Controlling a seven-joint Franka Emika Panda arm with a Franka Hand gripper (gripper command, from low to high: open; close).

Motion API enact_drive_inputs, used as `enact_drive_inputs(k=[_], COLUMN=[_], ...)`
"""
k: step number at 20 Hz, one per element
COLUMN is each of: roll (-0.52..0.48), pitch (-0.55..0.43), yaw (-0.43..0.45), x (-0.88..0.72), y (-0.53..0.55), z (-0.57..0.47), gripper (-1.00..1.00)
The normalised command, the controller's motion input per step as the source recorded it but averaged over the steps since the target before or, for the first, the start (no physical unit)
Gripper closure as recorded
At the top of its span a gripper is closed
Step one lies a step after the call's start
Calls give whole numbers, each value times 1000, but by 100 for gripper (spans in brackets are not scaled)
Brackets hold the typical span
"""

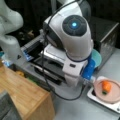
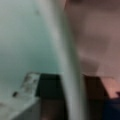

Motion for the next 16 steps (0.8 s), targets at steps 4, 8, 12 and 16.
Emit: enact_drive_inputs(k=[4,8,12,16], roll=[-17,15,49,63], pitch=[-349,-380,-370,-336], yaw=[-311,-297,-256,-189], x=[-903,-834,-706,-463], y=[124,85,92,129], z=[-232,-244,-229,-154], gripper=[100,100,100,100])
